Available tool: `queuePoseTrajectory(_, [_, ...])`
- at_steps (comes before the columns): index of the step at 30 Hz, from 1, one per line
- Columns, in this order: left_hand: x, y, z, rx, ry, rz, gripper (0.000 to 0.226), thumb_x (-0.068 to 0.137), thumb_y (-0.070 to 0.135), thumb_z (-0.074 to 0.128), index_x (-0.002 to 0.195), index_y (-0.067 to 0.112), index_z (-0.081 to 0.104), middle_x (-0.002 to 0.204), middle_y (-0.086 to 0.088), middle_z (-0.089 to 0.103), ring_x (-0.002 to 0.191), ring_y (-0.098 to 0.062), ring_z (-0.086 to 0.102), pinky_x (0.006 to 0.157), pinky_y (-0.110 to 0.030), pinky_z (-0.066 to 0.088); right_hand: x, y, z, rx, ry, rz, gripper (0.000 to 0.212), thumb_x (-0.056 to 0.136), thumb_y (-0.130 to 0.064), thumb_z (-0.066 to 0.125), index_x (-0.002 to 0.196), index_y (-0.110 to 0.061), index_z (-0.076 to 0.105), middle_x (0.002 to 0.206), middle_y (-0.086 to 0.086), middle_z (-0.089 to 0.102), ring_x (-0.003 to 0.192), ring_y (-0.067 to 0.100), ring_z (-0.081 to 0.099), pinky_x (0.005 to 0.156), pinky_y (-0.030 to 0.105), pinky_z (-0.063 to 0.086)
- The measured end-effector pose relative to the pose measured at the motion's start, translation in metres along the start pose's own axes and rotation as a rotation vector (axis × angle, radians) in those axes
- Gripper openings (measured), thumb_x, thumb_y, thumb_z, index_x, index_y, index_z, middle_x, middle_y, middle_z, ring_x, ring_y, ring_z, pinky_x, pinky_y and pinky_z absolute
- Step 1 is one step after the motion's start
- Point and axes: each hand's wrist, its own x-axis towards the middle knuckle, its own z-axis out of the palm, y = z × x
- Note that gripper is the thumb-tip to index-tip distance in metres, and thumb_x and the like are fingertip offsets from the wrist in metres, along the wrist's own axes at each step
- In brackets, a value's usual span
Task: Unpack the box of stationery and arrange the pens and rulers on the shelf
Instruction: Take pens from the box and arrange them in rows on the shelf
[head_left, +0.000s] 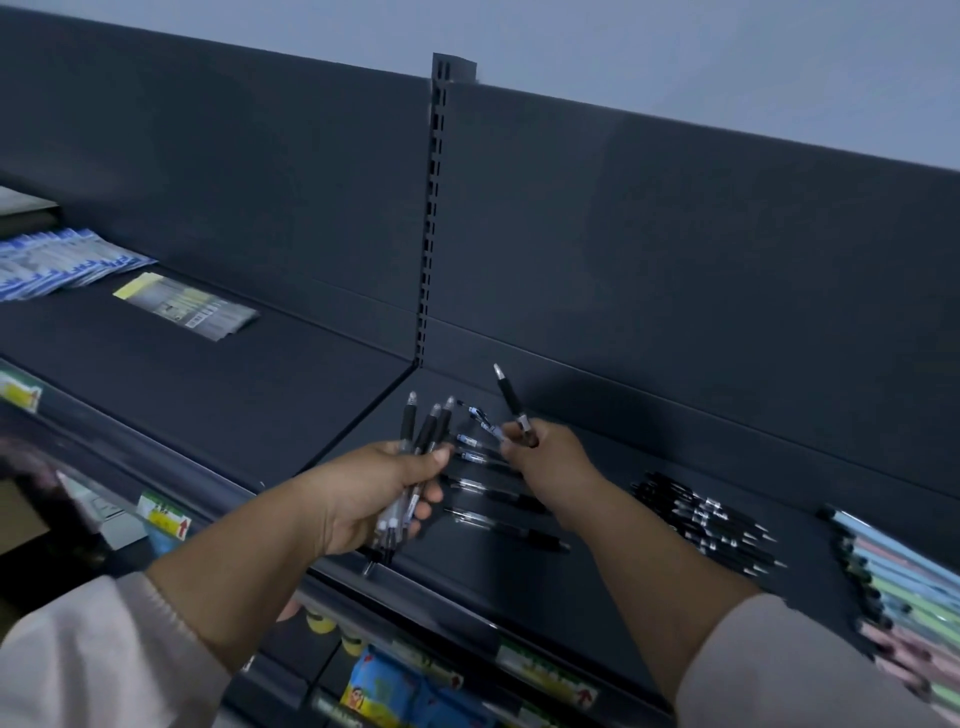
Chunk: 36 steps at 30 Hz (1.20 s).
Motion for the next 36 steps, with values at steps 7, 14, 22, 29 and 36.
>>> queuePoseTrajectory(7, [0.001,0.006,0.000,-0.001,-0.108,-0.028,0.030,0.094,0.030,0.055,0.117,0.012,0.060,0.064,-0.003,0.059,0.052,-0.013,0.049,0.050,-0.024,0.041,-0.013,-0.026,-0.001,0.315,-0.061,0.006,0.013,0.098,-0.025,0.051,0.103,-0.029,0.063,0.104,-0.005,0.064,0.075,0.010,0.059,0.063,0.023,0.044])
queuePoseTrajectory(14, [0.005,0.012,0.015,0.050,-0.252,-0.054,0.019,0.093,0.028,0.053,0.093,0.010,0.061,0.068,-0.009,0.061,0.050,-0.014,0.049,0.041,-0.020,0.036,-0.025,-0.036,-0.012,0.285,-0.316,-0.004,0.018,0.097,-0.017,0.054,0.109,-0.025,0.064,0.075,-0.007,0.059,0.056,0.006,0.054,0.053,0.020,0.040])
queuePoseTrajectory(22, [0.008,0.017,0.020,0.132,-0.222,-0.100,0.036,0.096,0.037,0.048,0.114,0.009,0.060,0.099,-0.014,0.072,0.067,-0.019,0.066,0.056,-0.027,0.054,-0.019,-0.017,-0.033,0.272,-0.066,0.019,0.013,0.092,-0.004,0.058,0.089,-0.017,0.059,0.069,-0.001,0.058,0.050,0.008,0.049,0.044,0.018,0.039])
queuePoseTrajectory(29, [0.012,0.012,0.010,-0.058,-0.024,0.025,0.016,0.094,0.011,0.055,0.109,0.009,0.060,0.096,-0.013,0.072,0.069,-0.022,0.071,0.050,-0.024,0.055,-0.015,0.003,-0.044,0.377,0.089,0.117,0.014,0.089,-0.002,0.063,0.089,-0.016,0.059,0.075,0.003,0.060,0.051,0.009,0.055,0.043,0.018,0.043])
queuePoseTrajectory(36, [0.018,0.007,0.014,-0.050,0.107,0.074,0.023,0.093,-0.004,0.050,0.108,0.008,0.061,0.081,-0.011,0.068,0.049,-0.013,0.064,0.040,-0.018,0.048,-0.015,0.009,-0.033,0.425,0.078,0.151,0.012,0.089,-0.003,0.062,0.091,-0.014,0.057,0.073,0.001,0.059,0.051,0.009,0.056,0.043,0.018,0.043])
